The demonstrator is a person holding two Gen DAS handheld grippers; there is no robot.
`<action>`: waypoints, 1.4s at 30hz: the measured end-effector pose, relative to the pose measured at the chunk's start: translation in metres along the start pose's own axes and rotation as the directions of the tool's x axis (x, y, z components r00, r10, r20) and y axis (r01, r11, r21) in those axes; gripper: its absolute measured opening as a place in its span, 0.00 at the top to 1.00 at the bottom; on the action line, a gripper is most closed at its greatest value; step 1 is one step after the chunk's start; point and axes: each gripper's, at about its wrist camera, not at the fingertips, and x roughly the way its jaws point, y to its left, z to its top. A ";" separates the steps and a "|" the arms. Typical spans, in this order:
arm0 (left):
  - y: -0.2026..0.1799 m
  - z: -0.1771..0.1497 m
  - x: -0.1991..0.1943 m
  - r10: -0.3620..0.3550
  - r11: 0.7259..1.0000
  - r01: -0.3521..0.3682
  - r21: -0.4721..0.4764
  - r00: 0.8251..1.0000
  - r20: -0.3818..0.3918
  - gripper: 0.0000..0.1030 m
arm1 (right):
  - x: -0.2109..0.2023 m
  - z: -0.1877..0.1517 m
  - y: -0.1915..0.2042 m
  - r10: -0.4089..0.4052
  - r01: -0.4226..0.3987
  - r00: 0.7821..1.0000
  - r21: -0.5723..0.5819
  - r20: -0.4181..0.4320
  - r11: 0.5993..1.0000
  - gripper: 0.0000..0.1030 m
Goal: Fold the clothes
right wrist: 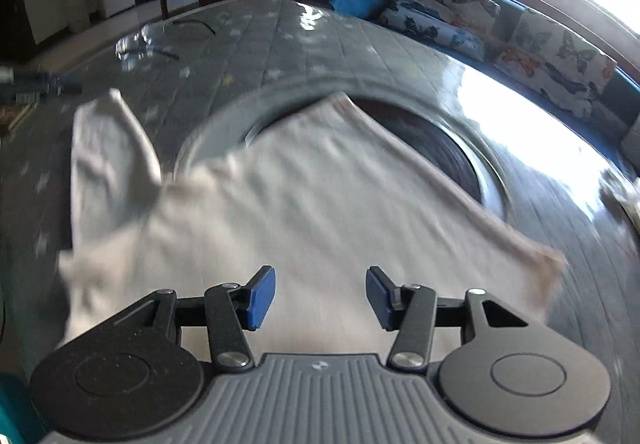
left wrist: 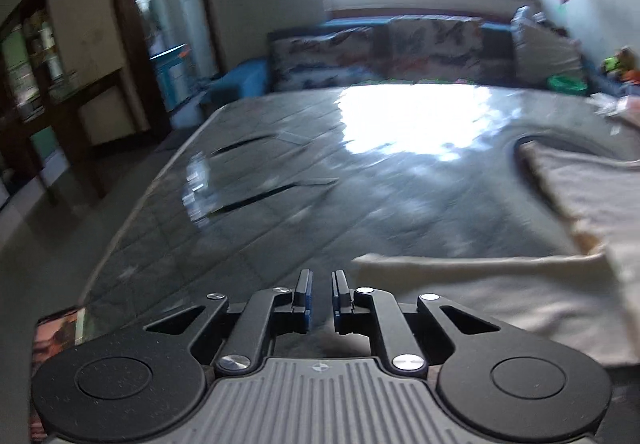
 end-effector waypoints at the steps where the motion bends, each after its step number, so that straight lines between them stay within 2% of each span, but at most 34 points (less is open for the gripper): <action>1: -0.010 0.001 -0.003 -0.027 1.000 0.027 0.016 1.000 0.008 0.88 | -0.005 -0.010 -0.001 -0.004 0.004 1.000 0.007 -0.007 1.000 0.50; 4: -0.038 0.002 -0.010 -0.103 0.993 0.101 0.063 0.995 0.019 0.85 | -0.021 -0.035 -0.004 -0.014 0.015 1.000 0.023 -0.013 1.000 0.50; 8: -0.070 -0.005 -0.004 -0.154 0.982 0.155 0.111 0.988 -0.016 0.82 | -0.037 -0.061 0.005 -0.011 0.011 1.000 -0.007 -0.002 1.000 0.47; 13: -0.084 -0.019 0.005 -0.118 0.978 0.126 0.164 0.991 -0.058 0.81 | -0.055 -0.086 0.016 0.021 -0.020 1.000 -0.059 0.020 0.998 0.45; 15: -0.084 -0.025 0.006 -0.098 0.978 0.107 0.180 0.994 -0.055 0.78 | -0.059 -0.094 0.018 0.035 -0.034 0.999 -0.065 0.020 0.997 0.45; 16: -0.083 -0.028 0.006 -0.090 0.977 0.097 0.188 0.995 -0.045 0.73 | -0.061 -0.099 0.018 0.040 -0.039 0.999 -0.067 0.018 0.997 0.45; 17: -0.083 -0.029 0.006 -0.074 0.978 0.081 0.194 0.996 -0.040 0.69 | -0.065 -0.103 0.015 0.037 -0.036 0.999 -0.050 0.025 0.998 0.45; 20: -0.077 -0.031 0.008 -0.024 0.977 0.029 0.210 0.999 -0.028 0.67 | -0.076 -0.116 0.008 0.027 -0.027 0.999 -0.002 0.047 1.000 0.40; 23: -0.070 -0.027 0.008 -0.008 0.983 0.017 0.183 0.999 -0.046 0.67 | -0.088 -0.130 0.000 0.015 -0.018 0.998 0.047 0.068 0.999 0.39; 27: -0.076 -0.021 0.003 -0.010 0.981 0.020 0.191 0.999 -0.052 0.67 | -0.104 -0.147 -0.011 -0.002 -0.008 0.995 0.113 0.095 0.994 0.39; 29: -0.084 -0.017 -0.005 -0.038 0.979 0.043 0.198 0.999 -0.029 0.60 | -0.116 -0.157 -0.023 -0.048 0.028 0.992 0.166 0.115 0.986 0.39; 32: -0.102 -0.008 -0.018 -0.099 0.971 0.094 0.219 0.995 0.010 0.57 | -0.134 -0.173 -0.045 -0.159 0.124 0.981 0.270 0.114 0.955 0.39; 35: -0.129 0.000 -0.033 -0.184 0.950 0.166 0.263 0.982 0.045 0.57 | -0.145 -0.191 -0.068 -0.327 0.290 0.944 0.356 0.049 0.889 0.39; 39: -0.174 0.007 -0.047 -0.326 0.900 0.291 0.325 0.944 0.057 0.55 | -0.156 -0.221 -0.107 -0.445 0.396 0.895 0.519 -0.034 0.757 0.41; 42: -0.209 0.006 -0.053 -0.419 0.849 0.377 0.371 0.907 0.039 0.54 | -0.158 -0.241 -0.123 -0.467 0.421 0.881 0.570 -0.073 0.706 0.45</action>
